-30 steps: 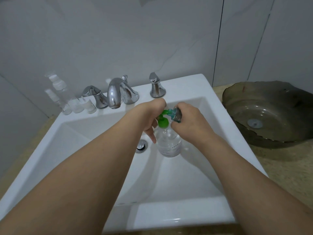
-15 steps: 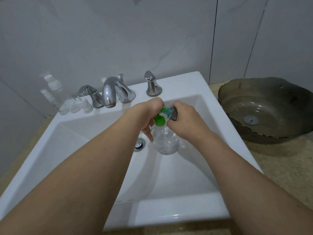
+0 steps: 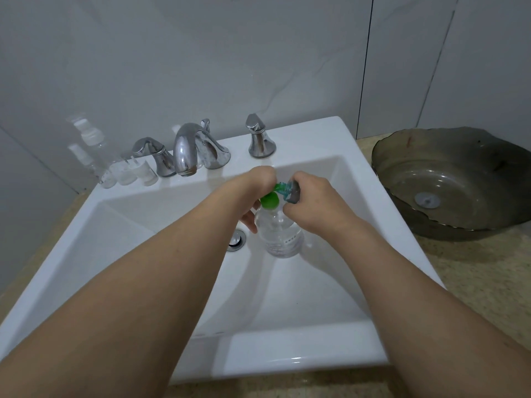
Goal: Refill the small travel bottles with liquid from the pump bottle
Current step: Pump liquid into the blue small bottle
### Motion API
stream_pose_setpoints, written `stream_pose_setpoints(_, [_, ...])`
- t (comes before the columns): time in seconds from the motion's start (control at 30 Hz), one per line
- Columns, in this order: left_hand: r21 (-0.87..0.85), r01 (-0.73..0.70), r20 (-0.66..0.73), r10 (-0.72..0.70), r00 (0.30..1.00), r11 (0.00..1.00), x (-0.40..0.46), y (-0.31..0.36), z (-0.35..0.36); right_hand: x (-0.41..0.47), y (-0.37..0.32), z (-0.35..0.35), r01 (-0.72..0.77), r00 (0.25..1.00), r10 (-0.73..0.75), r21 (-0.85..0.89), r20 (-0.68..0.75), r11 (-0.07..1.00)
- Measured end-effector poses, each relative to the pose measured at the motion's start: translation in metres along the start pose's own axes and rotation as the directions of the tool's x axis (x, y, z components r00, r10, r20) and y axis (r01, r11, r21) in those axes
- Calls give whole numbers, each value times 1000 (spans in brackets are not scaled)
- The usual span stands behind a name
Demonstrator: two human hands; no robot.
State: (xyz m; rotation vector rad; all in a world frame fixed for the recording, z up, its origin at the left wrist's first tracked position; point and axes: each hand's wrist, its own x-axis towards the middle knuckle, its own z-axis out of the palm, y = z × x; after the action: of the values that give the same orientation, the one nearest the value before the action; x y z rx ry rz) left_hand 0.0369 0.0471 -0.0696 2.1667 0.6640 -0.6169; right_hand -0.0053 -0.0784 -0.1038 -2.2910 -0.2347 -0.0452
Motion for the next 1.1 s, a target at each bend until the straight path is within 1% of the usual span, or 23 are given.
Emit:
stream_pose_setpoints(0.13, [-19, 16, 111, -14, 994, 1000, -2, 5, -11, -1, -3, -3, 53, 998, -51, 33, -45, 998])
stream_pose_setpoints(0.23, [-11, 17, 148, -15, 989, 1000, -6, 8, -12, -1, -3, -3, 67, 996, -64, 41, -65, 997])
stream_pose_setpoints(0.37, [8, 29, 132, -30, 991, 1000, -4, 9, -11, 0, -2, -3, 58, 997, -56, 32, -60, 998])
stream_pose_setpoints(0.53, [29, 18, 70, -19, 997, 999, -4, 9, -8, 0, -2, -3, 51, 997, -48, 41, -62, 998])
stream_pose_setpoints(0.73, [36, -13, -23, 14, 1000, 999, -2, -1, 6, 0, 0, 0, -21, 1000, 22, -15, 14, 1000])
stream_pose_setpoints(0.97, [33, -23, -26, 24, 999, 999, 1, -2, 6, 1, -1, 0, -36, 999, 36, -7, 27, 999])
stream_pose_setpoints(1.1, [32, -12, 7, 12, 1000, 999, 2, -3, 1, 0, -1, 0, -14, 1000, 15, -7, 20, 1000])
